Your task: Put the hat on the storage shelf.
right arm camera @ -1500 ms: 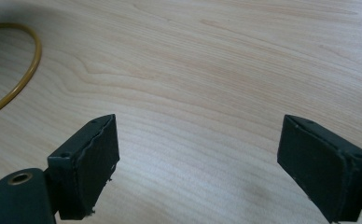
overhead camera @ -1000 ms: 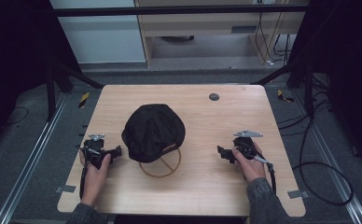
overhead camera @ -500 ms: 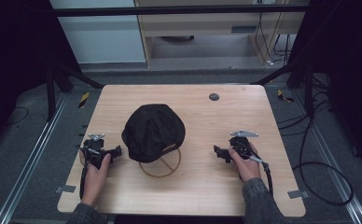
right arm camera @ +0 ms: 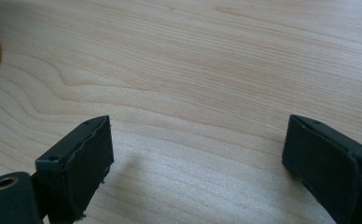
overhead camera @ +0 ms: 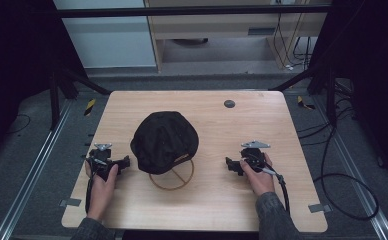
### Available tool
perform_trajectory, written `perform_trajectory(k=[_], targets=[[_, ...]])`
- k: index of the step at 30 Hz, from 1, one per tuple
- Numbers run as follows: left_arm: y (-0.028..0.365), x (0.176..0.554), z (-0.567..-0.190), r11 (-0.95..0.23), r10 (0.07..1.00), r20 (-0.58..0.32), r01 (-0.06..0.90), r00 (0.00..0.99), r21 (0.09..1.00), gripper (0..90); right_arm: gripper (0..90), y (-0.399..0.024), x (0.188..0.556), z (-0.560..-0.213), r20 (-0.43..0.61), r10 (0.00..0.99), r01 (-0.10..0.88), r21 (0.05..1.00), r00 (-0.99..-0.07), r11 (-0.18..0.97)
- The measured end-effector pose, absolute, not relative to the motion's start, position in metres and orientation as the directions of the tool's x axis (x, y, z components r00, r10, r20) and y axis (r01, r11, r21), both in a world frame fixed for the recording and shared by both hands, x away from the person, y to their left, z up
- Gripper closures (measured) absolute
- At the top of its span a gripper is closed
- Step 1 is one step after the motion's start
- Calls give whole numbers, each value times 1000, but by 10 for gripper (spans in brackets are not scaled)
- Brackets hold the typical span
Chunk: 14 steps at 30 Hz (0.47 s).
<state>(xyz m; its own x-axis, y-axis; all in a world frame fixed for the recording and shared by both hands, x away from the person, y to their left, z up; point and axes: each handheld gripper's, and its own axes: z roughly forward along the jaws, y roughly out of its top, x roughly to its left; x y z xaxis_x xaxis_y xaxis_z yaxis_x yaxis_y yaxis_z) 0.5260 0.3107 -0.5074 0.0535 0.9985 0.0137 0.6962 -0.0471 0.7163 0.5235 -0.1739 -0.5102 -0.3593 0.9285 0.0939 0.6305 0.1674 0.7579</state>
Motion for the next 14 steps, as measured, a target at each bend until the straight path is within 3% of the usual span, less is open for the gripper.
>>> perform_trajectory(k=[6, 14], targets=[[311, 527, -508, -45, 999, 13, 696, 52, 717, 0, 74, -163, 522, -511, 1, 928, 627, 738, -372, 250], [312, 527, -507, -48, 998, 14, 696, 54, 716, 0, 71, -162, 515, -511, -5, 920, 623, 735, -391, 269]])
